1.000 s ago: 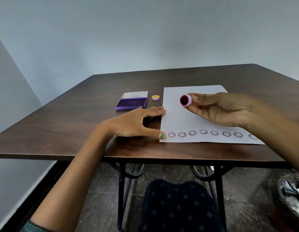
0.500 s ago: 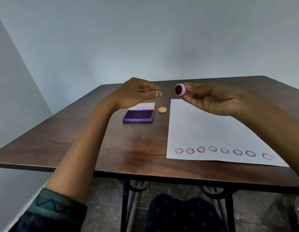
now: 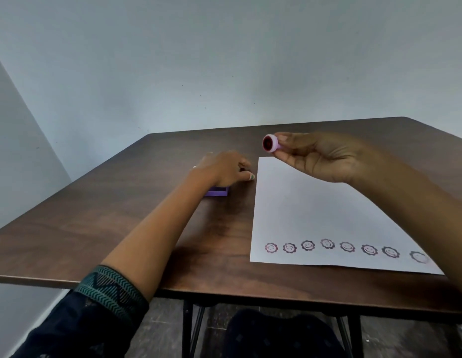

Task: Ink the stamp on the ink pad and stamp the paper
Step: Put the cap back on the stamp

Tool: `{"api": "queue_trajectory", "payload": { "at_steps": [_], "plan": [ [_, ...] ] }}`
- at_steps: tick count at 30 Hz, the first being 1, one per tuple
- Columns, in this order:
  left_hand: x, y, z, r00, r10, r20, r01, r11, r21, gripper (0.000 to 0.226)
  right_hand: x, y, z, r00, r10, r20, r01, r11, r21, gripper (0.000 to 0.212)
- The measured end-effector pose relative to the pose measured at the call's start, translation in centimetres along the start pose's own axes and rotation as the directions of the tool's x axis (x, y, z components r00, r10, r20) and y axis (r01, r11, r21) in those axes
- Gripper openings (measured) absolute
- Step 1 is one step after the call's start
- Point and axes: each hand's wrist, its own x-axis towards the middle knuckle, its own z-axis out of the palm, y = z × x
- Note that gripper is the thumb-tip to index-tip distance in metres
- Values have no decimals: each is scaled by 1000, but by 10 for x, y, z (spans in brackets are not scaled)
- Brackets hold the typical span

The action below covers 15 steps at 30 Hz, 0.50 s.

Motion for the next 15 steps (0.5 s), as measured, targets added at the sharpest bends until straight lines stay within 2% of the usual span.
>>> {"api": "queue_trajectory", "payload": {
  "at_steps": [2, 7, 15],
  "plan": [
    [0, 0, 2, 999, 0, -48, 2, 998, 61, 36, 1, -1, 0, 1000, -12, 5, 12, 1000, -11, 15],
    [-1, -1, 2, 992, 0, -129, 10, 997, 77, 42, 1, -1, -1, 1000, -23, 3, 23, 1000, -18, 12],
    [-7, -1, 0, 986, 22, -167, -15, 999, 42, 20, 0, -1, -2, 1000, -29, -1, 29, 999, -15, 14]
  ]
}}
